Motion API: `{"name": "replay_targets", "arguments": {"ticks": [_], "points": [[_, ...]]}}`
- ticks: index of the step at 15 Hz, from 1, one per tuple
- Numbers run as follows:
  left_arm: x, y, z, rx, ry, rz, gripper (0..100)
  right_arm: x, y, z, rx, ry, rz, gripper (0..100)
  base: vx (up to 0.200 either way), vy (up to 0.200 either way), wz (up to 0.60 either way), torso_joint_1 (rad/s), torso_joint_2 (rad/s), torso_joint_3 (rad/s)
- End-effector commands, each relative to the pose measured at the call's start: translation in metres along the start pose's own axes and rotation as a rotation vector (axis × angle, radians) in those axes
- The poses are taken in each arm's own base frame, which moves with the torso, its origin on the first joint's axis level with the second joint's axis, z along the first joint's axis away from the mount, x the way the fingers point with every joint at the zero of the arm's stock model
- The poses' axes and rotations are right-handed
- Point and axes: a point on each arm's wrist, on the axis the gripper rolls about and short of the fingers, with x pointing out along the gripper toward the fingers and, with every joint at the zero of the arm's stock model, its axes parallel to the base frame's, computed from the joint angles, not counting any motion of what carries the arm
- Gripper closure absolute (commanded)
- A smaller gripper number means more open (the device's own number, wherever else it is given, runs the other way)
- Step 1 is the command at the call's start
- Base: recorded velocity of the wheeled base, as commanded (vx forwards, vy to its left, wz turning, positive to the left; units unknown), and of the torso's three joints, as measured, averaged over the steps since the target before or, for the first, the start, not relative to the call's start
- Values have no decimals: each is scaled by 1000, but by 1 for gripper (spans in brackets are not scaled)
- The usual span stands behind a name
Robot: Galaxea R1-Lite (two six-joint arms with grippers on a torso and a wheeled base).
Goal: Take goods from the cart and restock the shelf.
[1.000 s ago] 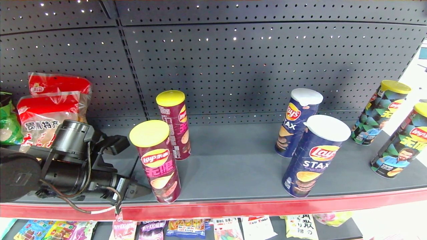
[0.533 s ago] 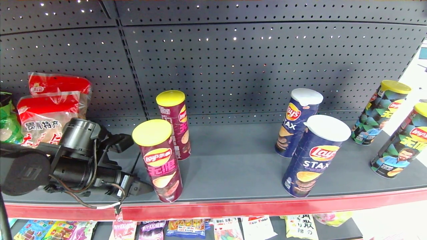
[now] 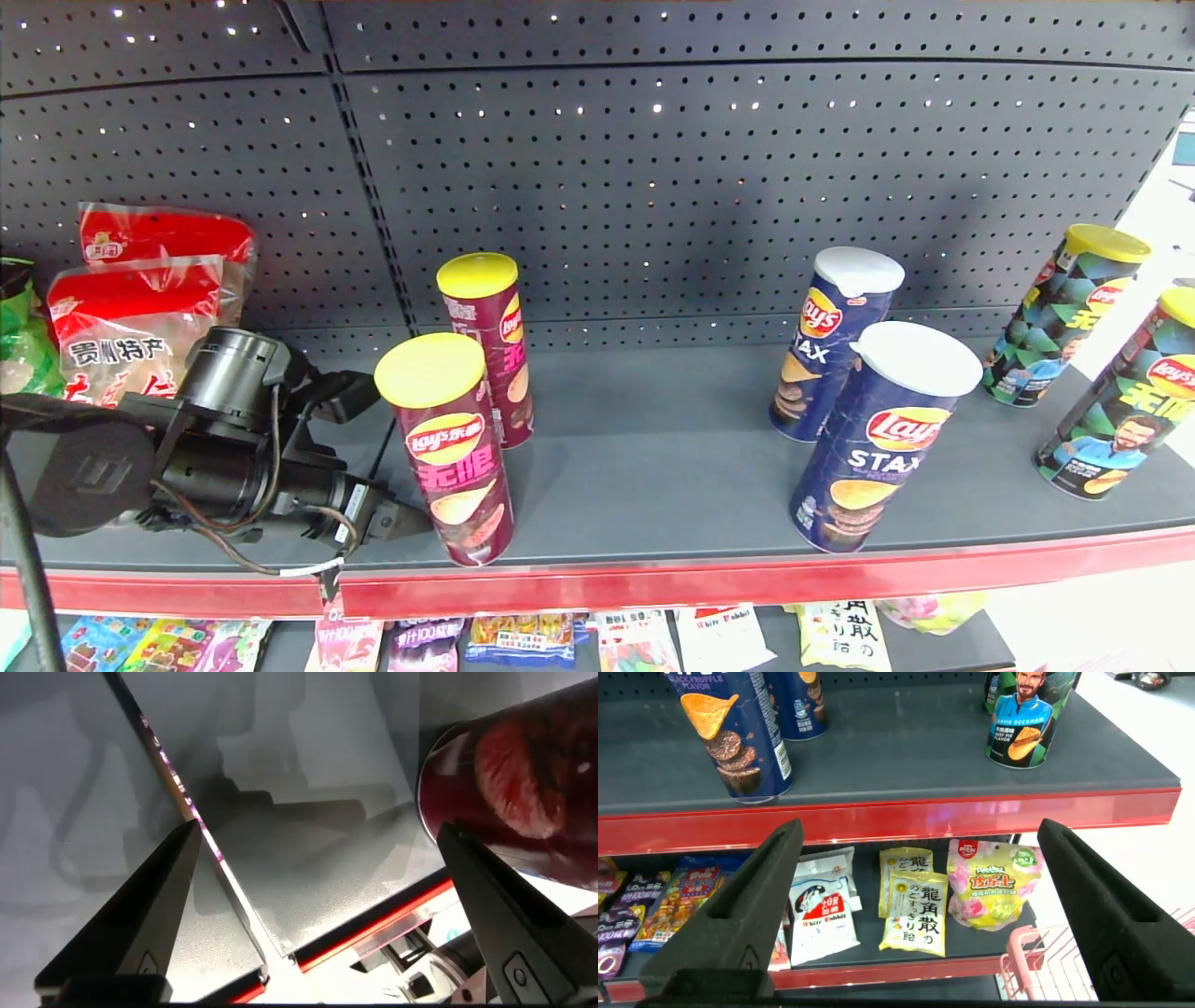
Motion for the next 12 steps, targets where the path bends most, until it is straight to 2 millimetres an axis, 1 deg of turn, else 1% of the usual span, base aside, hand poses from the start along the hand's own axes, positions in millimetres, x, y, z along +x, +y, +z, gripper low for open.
{"name": "replay_targets", "arguments": {"ticks": [1,3,4,5,6,7,8,9,11,12], "points": [[-4,0,-1,-2,-7,4,0,0,0,0,0,2,0,0,0,0,0,0,0,0],[-14,1,-5,-5,-32,18,0,0,0,0,0,2,0,0,0,0,0,0,0,0],[-33,4,-12,-2,-75,50,0,0,0,0,0,0,0,0,0,0,0,0,0,0],[-43,5,-16,10,-96,67,0,0,0,0,0,2,0,0,0,0,0,0,0,0],[-75,4,-32,50,-180,126,0,0,0,0,0,0,0,0,0,0,0,0,0,0],[-101,0,-46,56,-269,182,0,0,0,0,0,2,0,0,0,0,0,0,0,0],[-116,-5,-55,60,-330,216,0,0,0,0,0,2,0,0,0,0,0,0,0,0],[-142,-19,-72,84,-447,260,0,0,0,0,0,0,0,0,0,0,0,0,0,0],[-168,-41,-108,114,-598,324,0,0,0,0,0,0,0,0,0,0,0,0,0,0],[-172,-46,-117,119,-633,349,0,0,0,0,0,2,0,0,0,0,0,0,0,0]]}}
